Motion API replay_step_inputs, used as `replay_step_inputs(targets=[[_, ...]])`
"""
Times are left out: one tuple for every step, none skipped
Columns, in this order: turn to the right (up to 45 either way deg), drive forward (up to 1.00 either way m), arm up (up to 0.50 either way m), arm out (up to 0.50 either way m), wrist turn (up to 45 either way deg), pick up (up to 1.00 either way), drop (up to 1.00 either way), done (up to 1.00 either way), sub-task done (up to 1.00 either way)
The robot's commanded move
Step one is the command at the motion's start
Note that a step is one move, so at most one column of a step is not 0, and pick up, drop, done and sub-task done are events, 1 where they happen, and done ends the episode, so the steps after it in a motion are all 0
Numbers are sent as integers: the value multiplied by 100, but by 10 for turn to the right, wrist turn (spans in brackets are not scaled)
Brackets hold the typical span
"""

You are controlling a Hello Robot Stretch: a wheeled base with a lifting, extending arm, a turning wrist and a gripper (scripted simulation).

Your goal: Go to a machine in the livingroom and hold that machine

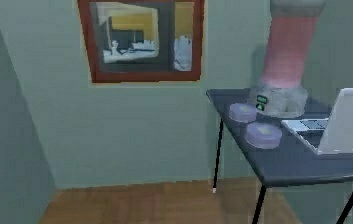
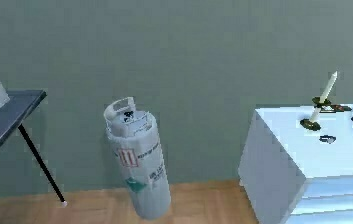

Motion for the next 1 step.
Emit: replay_step_inputs(targets=[[180,0,0,0,0,0,0,0,0]])
